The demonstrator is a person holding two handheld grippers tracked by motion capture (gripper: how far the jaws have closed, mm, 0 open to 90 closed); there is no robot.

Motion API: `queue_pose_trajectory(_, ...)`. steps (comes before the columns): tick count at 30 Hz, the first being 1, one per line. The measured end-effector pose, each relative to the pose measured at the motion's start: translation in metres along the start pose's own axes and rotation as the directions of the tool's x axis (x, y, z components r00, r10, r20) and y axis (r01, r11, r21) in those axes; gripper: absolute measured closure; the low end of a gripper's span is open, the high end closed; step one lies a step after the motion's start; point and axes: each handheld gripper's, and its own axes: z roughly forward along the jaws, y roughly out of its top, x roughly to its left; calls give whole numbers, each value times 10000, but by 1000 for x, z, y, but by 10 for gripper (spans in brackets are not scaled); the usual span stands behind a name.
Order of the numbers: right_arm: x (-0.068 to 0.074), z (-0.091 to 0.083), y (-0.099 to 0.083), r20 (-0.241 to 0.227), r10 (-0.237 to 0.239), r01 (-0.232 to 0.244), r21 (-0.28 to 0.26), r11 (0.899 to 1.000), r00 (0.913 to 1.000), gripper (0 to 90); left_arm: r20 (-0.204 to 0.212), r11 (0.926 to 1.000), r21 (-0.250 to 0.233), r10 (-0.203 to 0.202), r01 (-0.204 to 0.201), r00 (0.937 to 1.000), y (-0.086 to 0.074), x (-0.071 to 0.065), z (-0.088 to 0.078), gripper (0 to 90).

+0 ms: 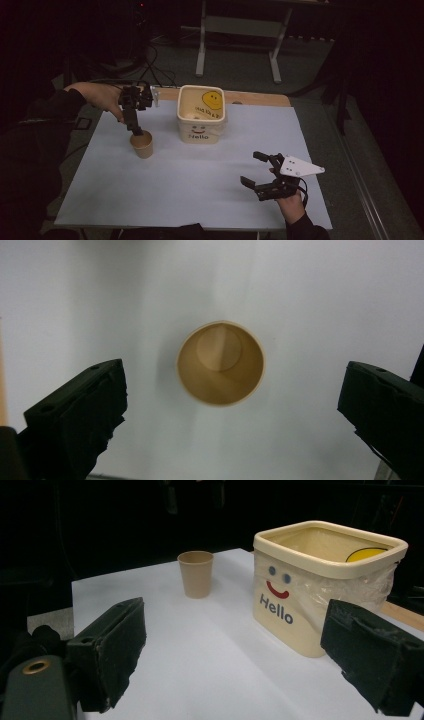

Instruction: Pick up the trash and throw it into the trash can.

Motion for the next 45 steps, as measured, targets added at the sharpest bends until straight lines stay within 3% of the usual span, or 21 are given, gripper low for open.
queue_pose_trajectory(7, -1, 1, 0, -123, 64, -62, 91, 9999, 9999, 107, 12, 9999, 89, 121, -121, 9999, 0, 1, 26, 3)
queue_pose_trajectory(12, -1, 0, -1, -189, 113, -111, 108, 9999, 9998, 107, 158, 9996, -154, 225, -223, 9996, -3, 3, 42, 3)
queue_pose_trajectory(15, -2, 1, -1, -201, 140, -138, 119, 9998, 9997, 108, 97, 9999, -136, -10, 12, 10000, -6, 5, 53, 3)
queue_pose_trajectory(23, -2, 1, -1, -249, 141, -136, 221, 9997, 9996, 109, 244, 9988, -460, -170, 181, 9996, -13, 7, 68, 2)
queue_pose_trajectory(28, -2, 2, -1, -318, 161, -154, 239, 9996, 9994, 122, 190, 9990, -429, -74, 82, 9998, -17, 8, 76, 2)
queue_pose_trajectory(32, -2, 2, -1, -333, 163, -156, 223, 9996, 9993, 122, 349, 9977, -646, -197, 220, 9992, -22, 9, 81, 3)
queue_pose_trajectory(39, -1, 1, -1, -312, 135, -127, 231, 9997, 9994, 122, 164, 9950, -974, -204, 219, 9997, -30, 8, 92, 3)
queue_pose_trajectory(45, -1, 1, -1, -344, 117, -112, 143, 9998, 9993, 122, 326, 9924, -1206, -185, 223, 9993, -35, 8, 99, 4)
